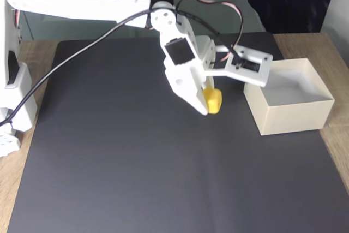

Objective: Grasp a cube block and put it in the white box.

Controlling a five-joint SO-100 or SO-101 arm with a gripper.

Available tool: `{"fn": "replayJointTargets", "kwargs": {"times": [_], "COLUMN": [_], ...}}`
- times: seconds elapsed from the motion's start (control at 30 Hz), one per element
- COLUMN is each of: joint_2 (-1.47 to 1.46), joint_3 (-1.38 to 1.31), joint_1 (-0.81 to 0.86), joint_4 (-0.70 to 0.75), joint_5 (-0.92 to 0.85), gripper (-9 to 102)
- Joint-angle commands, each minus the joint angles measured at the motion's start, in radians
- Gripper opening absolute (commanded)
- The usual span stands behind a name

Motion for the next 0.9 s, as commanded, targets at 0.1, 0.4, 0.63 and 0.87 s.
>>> {"fn": "replayJointTargets", "kwargs": {"times": [0.1, 0.4, 0.63, 0.87], "joint_2": [0.150, 0.147, -0.035, -0.284], "joint_3": [-0.048, -0.232, -0.503, -0.798], "joint_1": [-0.029, -0.044, -0.034, -0.021], "joint_4": [-0.031, -0.158, -0.198, -0.175], "joint_5": [-0.009, -0.034, -0.041, -0.055], "gripper": [0, 0, 0, 1]}}
